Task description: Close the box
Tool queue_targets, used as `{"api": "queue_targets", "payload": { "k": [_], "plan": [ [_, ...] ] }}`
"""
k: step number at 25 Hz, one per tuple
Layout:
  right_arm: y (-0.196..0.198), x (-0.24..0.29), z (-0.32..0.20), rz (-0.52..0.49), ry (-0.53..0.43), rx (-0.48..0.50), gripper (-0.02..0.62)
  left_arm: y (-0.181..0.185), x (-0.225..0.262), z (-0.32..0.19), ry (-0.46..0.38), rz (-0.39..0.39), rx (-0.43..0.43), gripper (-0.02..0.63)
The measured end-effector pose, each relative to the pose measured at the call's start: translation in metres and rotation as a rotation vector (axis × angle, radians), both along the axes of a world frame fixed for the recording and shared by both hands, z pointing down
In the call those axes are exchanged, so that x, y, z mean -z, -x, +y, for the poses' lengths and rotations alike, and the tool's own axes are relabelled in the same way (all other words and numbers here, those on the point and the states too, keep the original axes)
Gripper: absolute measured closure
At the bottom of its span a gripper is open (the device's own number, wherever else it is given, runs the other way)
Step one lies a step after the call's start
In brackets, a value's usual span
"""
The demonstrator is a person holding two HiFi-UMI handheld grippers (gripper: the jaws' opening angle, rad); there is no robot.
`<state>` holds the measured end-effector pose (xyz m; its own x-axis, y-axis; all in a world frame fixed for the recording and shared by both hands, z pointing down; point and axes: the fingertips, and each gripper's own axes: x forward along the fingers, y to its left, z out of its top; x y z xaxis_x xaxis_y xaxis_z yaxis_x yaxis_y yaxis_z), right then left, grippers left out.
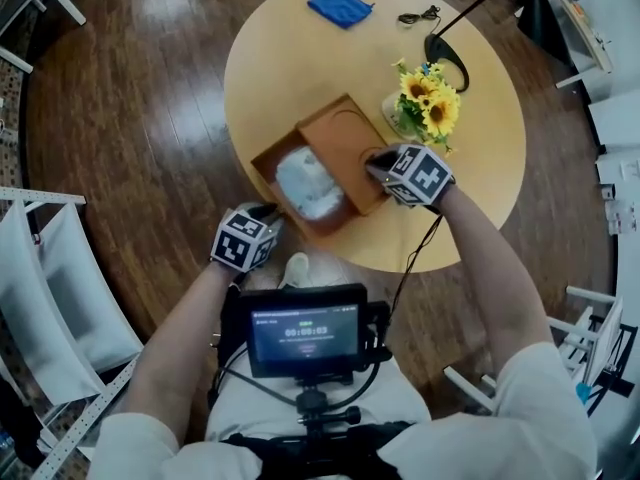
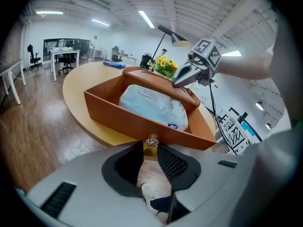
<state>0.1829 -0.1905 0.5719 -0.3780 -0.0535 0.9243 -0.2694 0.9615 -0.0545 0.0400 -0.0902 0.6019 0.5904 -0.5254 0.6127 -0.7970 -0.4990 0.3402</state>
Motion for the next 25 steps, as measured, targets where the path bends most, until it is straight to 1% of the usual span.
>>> {"api": "queue_targets", "payload": {
  "k": [2, 6, 9, 15, 25],
  "plan": [
    [0.000, 0.000, 0.001, -0.003, 0.004, -0.002, 0.595, -0.003, 0.002, -0.001, -0.008, -0.009, -0.003, 0.534],
    [0.002, 0.001, 0.004, -0.001, 0.018, 0.002, 0.595, -0.008, 0.003, -0.001, -0.004, -0.016, -0.021, 0.538],
    [0.003, 0.001, 0.005, -0.001, 0.025, 0.003, 0.595, -0.013, 0.005, -0.009, -0.017, -0.026, -0.044, 0.538],
    [0.004, 0.003, 0.005, -0.015, 0.030, 0.003, 0.595, -0.036, 0.008, -0.035, -0.022, -0.027, -0.096, 0.540],
    [0.004, 0.004, 0.008, 0.000, 0.045, 0.014, 0.595, -0.072, 0.011, -0.071, -0.036, -0.041, -0.188, 0.540]
  ]
}}
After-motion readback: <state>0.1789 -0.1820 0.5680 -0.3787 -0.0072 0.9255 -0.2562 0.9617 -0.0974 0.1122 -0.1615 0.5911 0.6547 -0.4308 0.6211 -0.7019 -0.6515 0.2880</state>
